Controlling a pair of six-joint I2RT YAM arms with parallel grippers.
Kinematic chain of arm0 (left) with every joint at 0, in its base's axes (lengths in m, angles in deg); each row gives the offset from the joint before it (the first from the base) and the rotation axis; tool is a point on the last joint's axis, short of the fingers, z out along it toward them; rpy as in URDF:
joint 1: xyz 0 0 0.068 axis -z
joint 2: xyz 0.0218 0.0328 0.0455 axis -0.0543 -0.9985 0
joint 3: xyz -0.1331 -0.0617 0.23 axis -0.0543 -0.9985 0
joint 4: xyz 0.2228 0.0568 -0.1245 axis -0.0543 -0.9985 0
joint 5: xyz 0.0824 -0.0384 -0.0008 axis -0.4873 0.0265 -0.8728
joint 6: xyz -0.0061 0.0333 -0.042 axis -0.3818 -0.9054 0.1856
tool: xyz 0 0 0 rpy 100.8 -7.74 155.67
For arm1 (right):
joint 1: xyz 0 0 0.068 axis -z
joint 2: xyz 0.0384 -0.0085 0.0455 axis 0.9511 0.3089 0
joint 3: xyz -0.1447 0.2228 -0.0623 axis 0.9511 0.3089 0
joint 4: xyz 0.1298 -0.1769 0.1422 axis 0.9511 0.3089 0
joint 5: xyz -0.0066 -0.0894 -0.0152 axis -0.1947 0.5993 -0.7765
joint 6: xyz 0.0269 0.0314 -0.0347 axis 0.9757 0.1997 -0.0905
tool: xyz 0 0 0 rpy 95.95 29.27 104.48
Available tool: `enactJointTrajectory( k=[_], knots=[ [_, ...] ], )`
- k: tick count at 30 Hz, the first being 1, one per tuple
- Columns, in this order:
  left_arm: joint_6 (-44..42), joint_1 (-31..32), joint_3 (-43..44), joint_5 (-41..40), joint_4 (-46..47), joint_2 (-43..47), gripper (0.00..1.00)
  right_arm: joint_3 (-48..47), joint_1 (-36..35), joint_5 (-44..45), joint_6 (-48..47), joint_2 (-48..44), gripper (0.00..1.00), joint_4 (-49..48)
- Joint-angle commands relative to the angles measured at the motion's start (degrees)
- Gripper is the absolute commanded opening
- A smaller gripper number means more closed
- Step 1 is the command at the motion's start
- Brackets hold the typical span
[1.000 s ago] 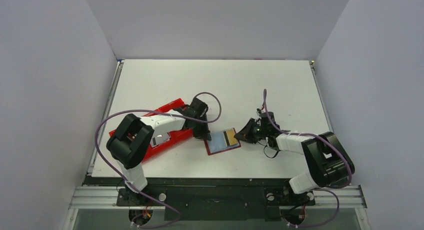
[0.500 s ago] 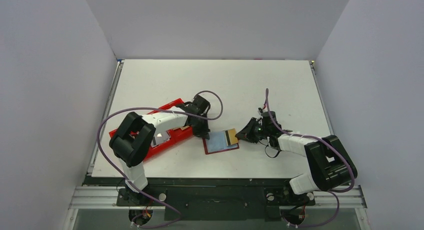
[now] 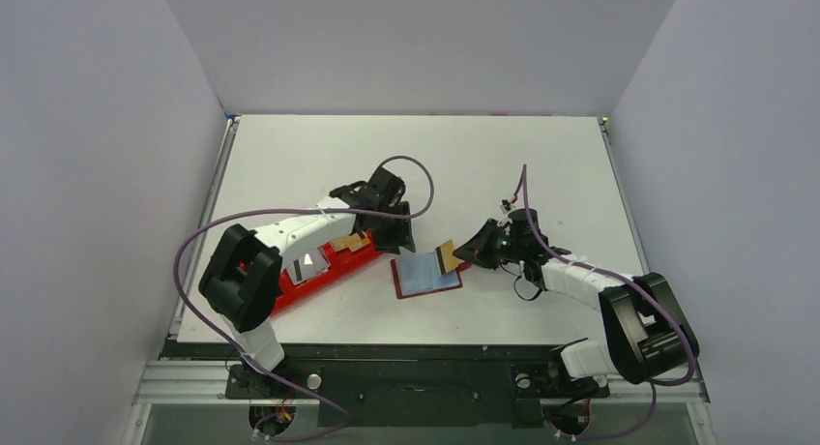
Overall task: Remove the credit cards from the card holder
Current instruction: Remove the credit card from the card holder, then place the credit card in the storage box.
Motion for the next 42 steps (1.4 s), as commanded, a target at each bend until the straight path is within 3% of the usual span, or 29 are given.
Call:
enactJointTrajectory(
  k=[1, 8, 16, 26, 31, 37, 39, 41, 42],
  knots=[
    [0.56, -2.29, 0.74, 6.63, 3.62, 5.70, 0.41, -3.04, 0.26, -2.56, 4.10, -2.95, 0.00, -4.08],
    [6.11, -6.73, -3.58, 17.55, 14.21, 9.84, 0.49, -4.81, 0.15, -5.00, 10.62, -4.13, 0.00, -9.17],
    [14.17, -9.69, -10.62, 26.49, 28.24, 11.86, 0.51, -4.65, 0.08, -7.57, 19.01, -4.98, 0.00, -17.52],
    [21.35, -10.39, -14.43, 31.44, 41.95, 11.01, 0.51, -4.39, -1.03, -9.21, 24.83, -2.69, 0.00, -25.07],
    [22.57, -10.45, -14.79, 32.30, 44.00, 10.81, 0.50, -4.38, -2.25, -8.97, 25.85, -1.67, 0.00, -26.96],
    [24.02, -10.53, -15.80, 33.05, 46.19, 10.78, 0.33, -4.60, -3.15, -8.64, 25.80, -1.11, 0.00, -27.08],
    [24.15, -10.53, -16.10, 33.06, 46.45, 11.09, 0.24, -4.54, -3.27, -8.54, 25.67, -1.08, 0.00, -27.03],
    [24.14, -10.53, -16.47, 33.16, 46.45, 11.12, 0.04, -4.79, -3.47, -8.42, 25.08, -1.22, 0.00, -26.27],
    [24.13, -10.53, -16.53, 33.14, 46.39, 11.17, 0.01, -4.97, -3.65, -8.25, 24.22, -1.29, 0.00, -25.10]
  ],
)
